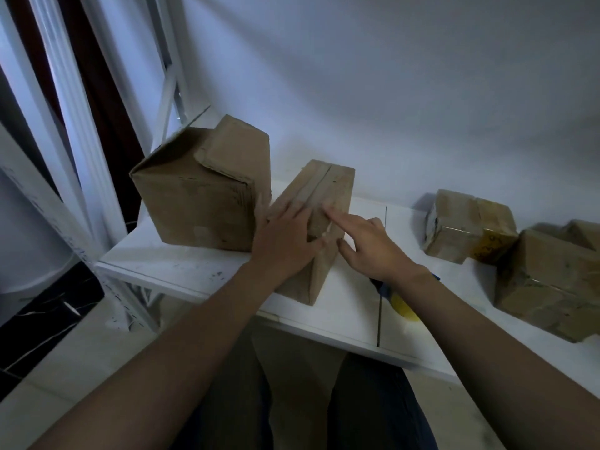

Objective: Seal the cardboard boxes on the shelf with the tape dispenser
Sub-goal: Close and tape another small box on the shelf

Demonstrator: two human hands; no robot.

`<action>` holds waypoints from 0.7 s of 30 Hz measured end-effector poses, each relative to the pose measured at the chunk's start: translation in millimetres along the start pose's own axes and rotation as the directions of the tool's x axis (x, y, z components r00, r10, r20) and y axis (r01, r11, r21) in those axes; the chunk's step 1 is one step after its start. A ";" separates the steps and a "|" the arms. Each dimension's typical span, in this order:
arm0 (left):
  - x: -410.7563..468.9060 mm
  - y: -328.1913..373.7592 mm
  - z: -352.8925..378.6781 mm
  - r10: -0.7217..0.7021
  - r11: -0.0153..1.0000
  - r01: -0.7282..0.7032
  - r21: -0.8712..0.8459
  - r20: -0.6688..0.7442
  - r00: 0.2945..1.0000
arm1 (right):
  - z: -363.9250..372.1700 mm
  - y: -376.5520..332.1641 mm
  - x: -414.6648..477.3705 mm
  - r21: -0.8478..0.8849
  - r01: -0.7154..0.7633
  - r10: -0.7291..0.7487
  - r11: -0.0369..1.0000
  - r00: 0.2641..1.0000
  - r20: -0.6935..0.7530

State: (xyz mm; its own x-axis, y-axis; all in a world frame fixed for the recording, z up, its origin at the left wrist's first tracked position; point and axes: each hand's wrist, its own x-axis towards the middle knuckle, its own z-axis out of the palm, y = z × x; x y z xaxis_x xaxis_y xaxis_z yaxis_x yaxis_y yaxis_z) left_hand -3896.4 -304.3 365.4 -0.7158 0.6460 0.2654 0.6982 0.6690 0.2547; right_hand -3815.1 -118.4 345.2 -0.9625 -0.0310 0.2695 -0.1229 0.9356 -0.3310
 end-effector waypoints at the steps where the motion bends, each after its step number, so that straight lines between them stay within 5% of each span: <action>1: 2.8 5.4 2.9 0.006 0.998 -0.007 0.058 0.010 1.000 | -3.7 2.5 -1.3 -0.017 -0.017 0.017 1.000 1.000 -0.018; 8: -11.1 0.8 -28.1 0.011 0.999 -0.014 0.034 0.099 0.995 | -26.6 23.2 -4.2 -0.026 -0.143 0.139 0.989 0.983 -0.118; 13: -42.9 -11.1 -56.4 -0.033 0.980 0.013 0.197 0.099 0.995 | -35.9 14.4 16.8 0.073 -0.236 0.245 0.969 0.959 -0.142; 17: -41.0 -31.9 -67.9 -0.167 0.984 0.154 0.089 0.164 0.972 | -43.4 -4.4 24.7 0.176 -0.203 0.220 0.963 0.972 -0.085; 21: -40.5 -36.9 -78.0 -0.249 0.961 0.226 0.158 0.150 0.957 | -52.6 -24.1 17.8 0.255 -0.095 0.148 0.962 0.968 -0.200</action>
State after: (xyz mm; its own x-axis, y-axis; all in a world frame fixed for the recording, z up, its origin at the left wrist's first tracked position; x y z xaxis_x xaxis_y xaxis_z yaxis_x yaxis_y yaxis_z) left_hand -3892.2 -383.8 417.8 -0.8607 0.5065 0.0514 0.5078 0.8468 0.1581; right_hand -3816.5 -123.1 405.5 -0.9019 0.1790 0.3931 -0.0888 0.8137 -0.5744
